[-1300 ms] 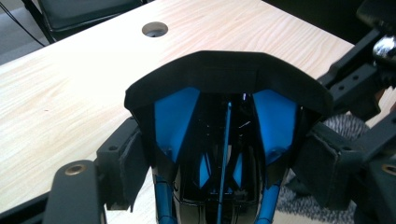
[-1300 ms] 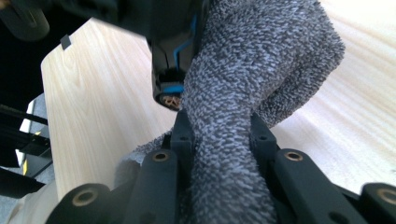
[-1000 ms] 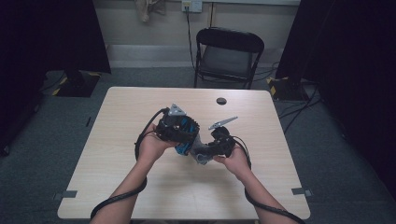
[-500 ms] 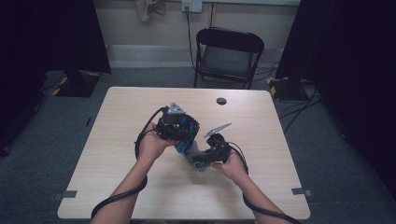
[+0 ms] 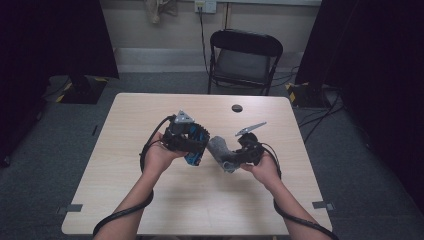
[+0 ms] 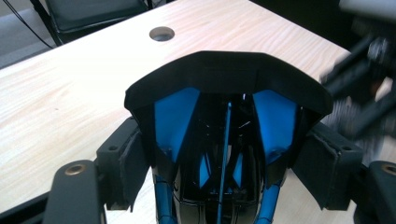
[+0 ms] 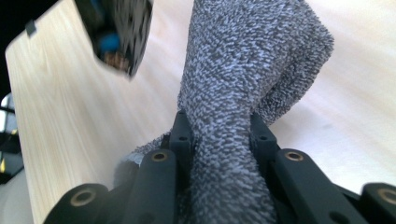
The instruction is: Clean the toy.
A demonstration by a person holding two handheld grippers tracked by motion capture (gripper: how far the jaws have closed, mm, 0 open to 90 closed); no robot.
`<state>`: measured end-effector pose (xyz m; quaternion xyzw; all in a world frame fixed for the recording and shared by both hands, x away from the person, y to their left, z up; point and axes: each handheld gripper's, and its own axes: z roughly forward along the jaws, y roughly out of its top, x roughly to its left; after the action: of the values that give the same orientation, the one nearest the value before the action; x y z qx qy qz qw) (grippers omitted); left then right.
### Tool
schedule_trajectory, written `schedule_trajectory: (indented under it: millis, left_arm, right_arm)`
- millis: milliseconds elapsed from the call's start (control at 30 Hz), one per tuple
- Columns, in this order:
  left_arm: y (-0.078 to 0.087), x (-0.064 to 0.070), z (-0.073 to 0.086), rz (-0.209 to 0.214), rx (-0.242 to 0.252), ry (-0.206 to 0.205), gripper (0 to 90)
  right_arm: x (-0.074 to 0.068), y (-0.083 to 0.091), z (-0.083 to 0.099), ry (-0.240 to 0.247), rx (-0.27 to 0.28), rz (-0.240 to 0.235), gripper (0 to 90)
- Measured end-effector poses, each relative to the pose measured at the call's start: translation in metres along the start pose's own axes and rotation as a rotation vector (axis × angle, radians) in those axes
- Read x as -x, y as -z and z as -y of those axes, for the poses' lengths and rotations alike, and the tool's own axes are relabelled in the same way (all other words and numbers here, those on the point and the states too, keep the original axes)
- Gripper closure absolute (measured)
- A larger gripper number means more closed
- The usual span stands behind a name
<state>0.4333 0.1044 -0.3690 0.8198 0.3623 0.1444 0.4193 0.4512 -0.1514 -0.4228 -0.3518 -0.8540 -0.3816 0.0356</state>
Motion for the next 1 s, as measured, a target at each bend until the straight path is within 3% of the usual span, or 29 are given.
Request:
schedule_trajectory:
  millis: [133, 333, 467, 800, 1000]
  left_arm:
    - [-0.003, 0.004, 0.003, 0.012, -0.009, -0.008, 25.5]
    - [-0.008, 0.009, 0.006, 0.028, -0.017, -0.007, 25.4]
    - [-0.012, 0.013, 0.006, 0.041, -0.028, -0.015, 25.5]
    - [-0.018, 0.015, 0.007, 0.051, -0.035, -0.022, 25.4]
    - [-0.019, 0.015, 0.007, 0.051, -0.039, -0.023, 25.4]
  right_arm:
    - [0.005, 0.019, -0.013, -0.01, 0.049, 0.025, 70.8]
    - [0.009, 0.034, -0.026, -0.014, 0.089, 0.038, 70.8]
    - [0.008, 0.035, -0.03, -0.017, 0.1, 0.025, 70.7]
    - [-0.004, 0.028, -0.04, 0.04, 0.089, -0.013, 70.7]
    - [-0.008, 0.024, -0.041, 0.049, 0.081, -0.031, 70.6]
